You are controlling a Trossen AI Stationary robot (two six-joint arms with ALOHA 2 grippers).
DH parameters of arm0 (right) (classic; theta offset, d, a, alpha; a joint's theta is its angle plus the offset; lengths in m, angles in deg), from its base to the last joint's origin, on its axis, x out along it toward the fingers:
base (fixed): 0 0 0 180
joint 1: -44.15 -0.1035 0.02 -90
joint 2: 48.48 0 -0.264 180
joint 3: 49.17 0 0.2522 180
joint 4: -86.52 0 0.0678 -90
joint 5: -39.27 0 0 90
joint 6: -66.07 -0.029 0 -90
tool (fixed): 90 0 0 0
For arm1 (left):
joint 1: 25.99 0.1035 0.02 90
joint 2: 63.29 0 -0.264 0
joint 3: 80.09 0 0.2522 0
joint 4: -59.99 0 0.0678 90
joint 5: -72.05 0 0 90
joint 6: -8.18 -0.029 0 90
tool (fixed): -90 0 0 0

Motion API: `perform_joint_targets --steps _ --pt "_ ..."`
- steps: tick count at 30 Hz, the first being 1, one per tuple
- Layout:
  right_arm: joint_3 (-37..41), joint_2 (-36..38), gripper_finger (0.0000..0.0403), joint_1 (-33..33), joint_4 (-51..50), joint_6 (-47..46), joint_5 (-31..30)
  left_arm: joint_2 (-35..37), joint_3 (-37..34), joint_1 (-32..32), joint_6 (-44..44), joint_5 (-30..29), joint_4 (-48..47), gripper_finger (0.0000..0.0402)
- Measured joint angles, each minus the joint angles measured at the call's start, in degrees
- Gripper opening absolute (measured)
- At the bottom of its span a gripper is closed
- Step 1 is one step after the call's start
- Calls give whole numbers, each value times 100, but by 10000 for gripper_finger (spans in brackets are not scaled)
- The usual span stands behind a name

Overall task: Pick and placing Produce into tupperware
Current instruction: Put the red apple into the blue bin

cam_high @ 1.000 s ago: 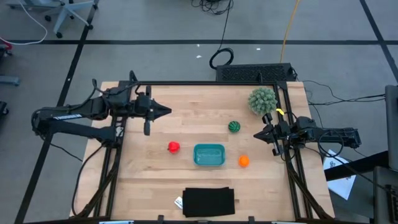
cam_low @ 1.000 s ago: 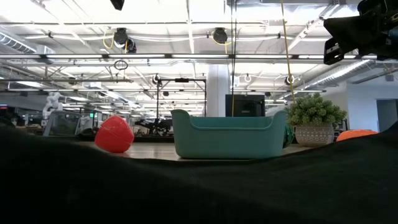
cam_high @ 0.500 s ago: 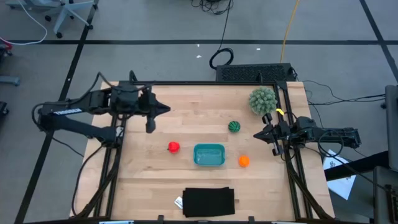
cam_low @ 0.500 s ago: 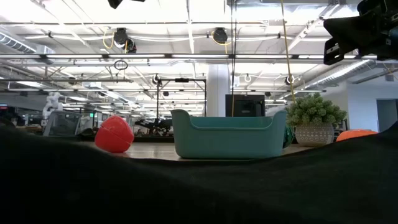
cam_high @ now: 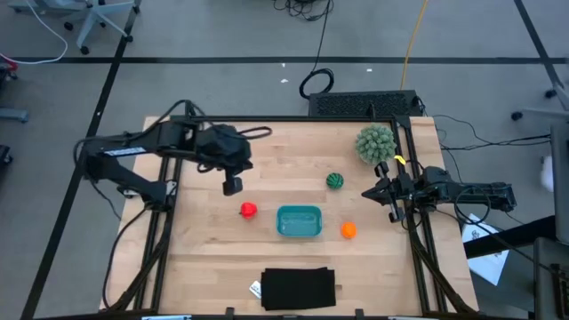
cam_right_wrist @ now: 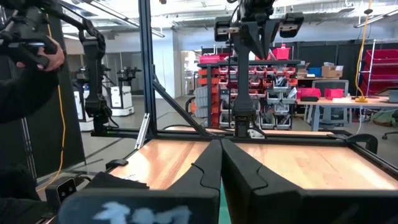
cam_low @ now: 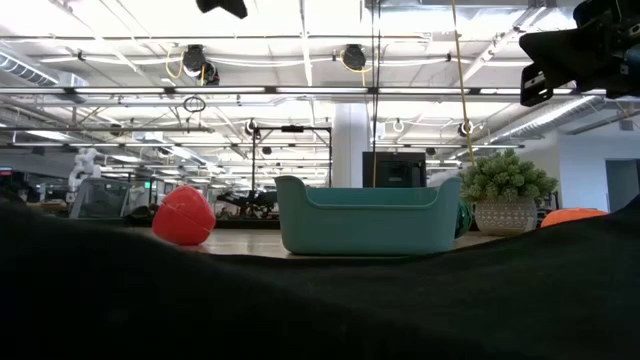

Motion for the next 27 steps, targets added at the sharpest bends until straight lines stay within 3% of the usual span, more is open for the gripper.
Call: perform_joint_targets --steps 15,27 --pt "0 0 0 0 -2 -51 0 -1581 1707 -66 -5 310 -2301 30" --pt "0 0 0 0 4 -68 0 -1659 1777 -63 194 288 -2482 31"
